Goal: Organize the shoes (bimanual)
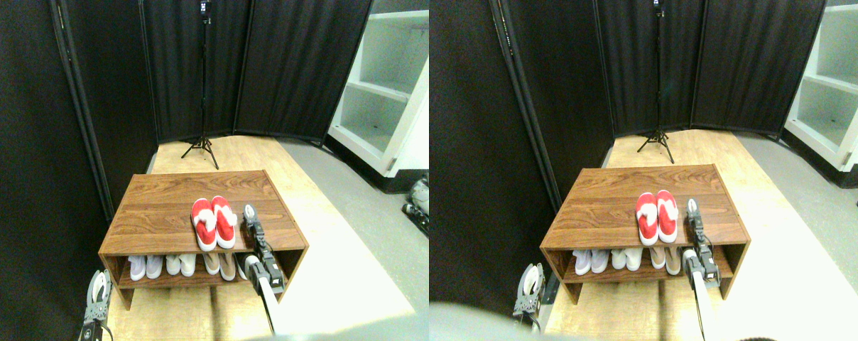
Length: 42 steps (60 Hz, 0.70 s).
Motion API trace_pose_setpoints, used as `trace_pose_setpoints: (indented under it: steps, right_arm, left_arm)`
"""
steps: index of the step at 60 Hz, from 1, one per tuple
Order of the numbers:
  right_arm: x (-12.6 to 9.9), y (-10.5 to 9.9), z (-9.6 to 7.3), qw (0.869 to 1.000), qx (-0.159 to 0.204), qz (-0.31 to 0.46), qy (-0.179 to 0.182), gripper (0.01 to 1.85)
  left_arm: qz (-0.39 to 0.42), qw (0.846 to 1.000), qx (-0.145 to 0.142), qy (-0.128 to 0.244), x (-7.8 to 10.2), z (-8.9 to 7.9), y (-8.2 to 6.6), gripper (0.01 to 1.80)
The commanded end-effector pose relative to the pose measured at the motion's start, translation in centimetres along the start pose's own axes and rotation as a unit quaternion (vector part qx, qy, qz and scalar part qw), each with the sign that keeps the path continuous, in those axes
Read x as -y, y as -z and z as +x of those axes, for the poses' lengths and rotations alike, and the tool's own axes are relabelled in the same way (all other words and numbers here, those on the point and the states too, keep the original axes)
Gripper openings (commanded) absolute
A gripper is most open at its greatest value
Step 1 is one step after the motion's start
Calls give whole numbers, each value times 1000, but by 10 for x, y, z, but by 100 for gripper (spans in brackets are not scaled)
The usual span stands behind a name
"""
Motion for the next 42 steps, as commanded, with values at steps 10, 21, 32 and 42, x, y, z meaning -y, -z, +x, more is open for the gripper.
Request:
trace_pose_setpoints:
  steps: [10, 21, 32, 42]
  right_arm:
    - [-41, -44, -36, 996, 27, -22, -84, 1]
    - [-43, -66, -69, 992, 29, -18, -121, 1]
    - [-34, -79, -100, 992, 24, -12, -127, 1]
    - [-30, -76, -126, 993, 28, -27, -115, 1]
  left_arm:
    - [-4, 1000, -11, 8, 2, 5, 2, 1]
    - [-2, 1000, -18, 4, 3, 8, 3, 1]
    - [-4, 1000, -25, 2, 5, 10, 4, 1]
    - [-4, 1000, -30, 1, 6, 11, 4, 1]
